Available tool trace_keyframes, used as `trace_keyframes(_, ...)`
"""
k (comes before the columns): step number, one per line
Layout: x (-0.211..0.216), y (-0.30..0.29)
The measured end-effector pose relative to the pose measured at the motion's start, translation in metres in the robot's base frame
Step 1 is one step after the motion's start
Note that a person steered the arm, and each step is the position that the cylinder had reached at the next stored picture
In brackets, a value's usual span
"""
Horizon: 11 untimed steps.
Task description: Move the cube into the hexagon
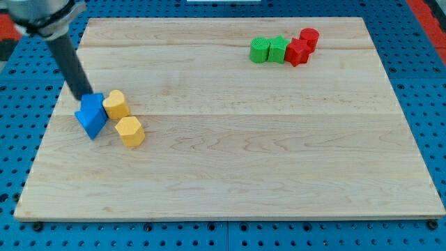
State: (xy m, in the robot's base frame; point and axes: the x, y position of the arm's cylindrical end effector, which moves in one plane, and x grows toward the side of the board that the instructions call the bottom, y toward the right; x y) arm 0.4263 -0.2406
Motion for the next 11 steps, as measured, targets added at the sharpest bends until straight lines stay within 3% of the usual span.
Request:
trace_keyframes(1,0.033,0.003)
trace_keyframes(4,0.022,0.043)
trace_keyframes(6,0.069,0.061)
trace_keyframes(11,0.069,0.078)
